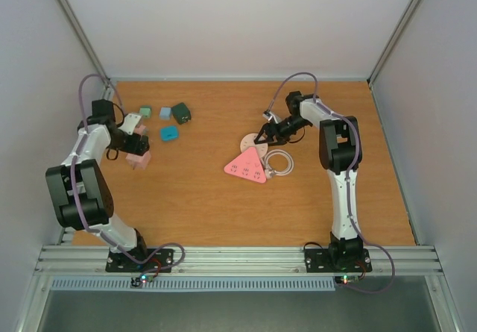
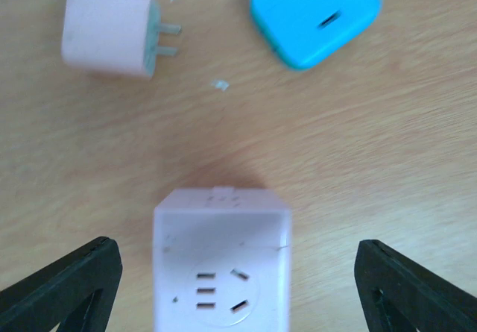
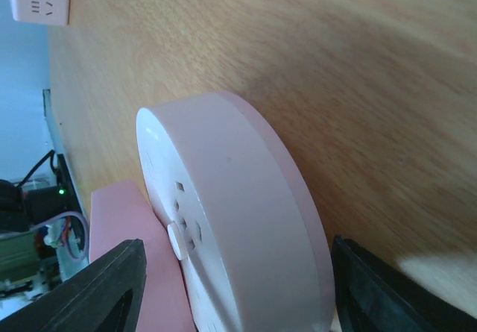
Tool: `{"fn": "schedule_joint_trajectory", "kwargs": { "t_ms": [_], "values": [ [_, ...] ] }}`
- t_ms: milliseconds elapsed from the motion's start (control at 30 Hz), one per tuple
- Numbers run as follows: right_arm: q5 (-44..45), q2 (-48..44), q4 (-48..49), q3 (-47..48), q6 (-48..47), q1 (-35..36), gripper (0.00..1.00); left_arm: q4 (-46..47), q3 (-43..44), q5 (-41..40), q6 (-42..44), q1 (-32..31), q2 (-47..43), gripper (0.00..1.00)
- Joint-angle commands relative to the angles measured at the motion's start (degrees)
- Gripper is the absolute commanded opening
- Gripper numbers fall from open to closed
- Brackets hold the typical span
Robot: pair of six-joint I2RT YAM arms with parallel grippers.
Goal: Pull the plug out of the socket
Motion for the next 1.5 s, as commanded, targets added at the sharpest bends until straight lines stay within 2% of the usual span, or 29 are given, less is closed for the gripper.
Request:
{"fn": "schedule_joint_trajectory", "kwargs": {
  "t_ms": [0, 133, 267, 467, 600, 833, 1000, 1200, 1467],
  "values": [
    [-4.11, 1.88, -2.97, 1.65, -2.14, 0.12, 0.67, -3.92, 4.46, 11.93, 5.15, -0.01, -2.2, 0.87],
    [-5.73, 3.19, -4.23, 2.14, -2.67, 0.2, 0.6, -6.7, 6.36, 19.7, 7.85, -2.8, -0.99, 0.9],
    [-6.51, 3.71, -4.87, 2.09, -3.54, 0.47, 0.57, -7.29, 6.69, 24.67, 8.97, -8.94, 0.46, 0.9],
    [-7.71, 4.11, -6.44, 2.15, -5.7, 1.13, 0.5, -5.96, 7.64, 32.98, 4.96, -19.24, 4.96, 0.88],
    [-7.76, 4.03, -8.26, 2.02, -8.06, 1.77, 0.46, -4.53, 9.09, 37.12, 2.71, -23.24, 8.59, 0.84],
    [-7.95, 3.72, -9.27, 1.14, -9.33, 2.23, 0.38, 3.14, 4.96, 40.02, -2.62, -29.79, 10.46, 0.83],
    [-8.09, 3.57, -9.11, 0.35, -9.57, 2.57, 0.33, 8.08, 4.08, 42.28, -6.32, -32.23, 14.23, 0.82],
    [-6.3, 2.14, -7.43, -1.82, -10.65, 3.21, 0.31, 10.1, 7.82, 45.58, -8.43, -33.45, 20.87, 0.78],
    [-5.05, 0.76, -7.57, -2.44, -15.19, 3.21, 0.3, 14.54, 4.34, 48.58, -10.48, -36.01, 23.3, 0.72]
  ]
}}
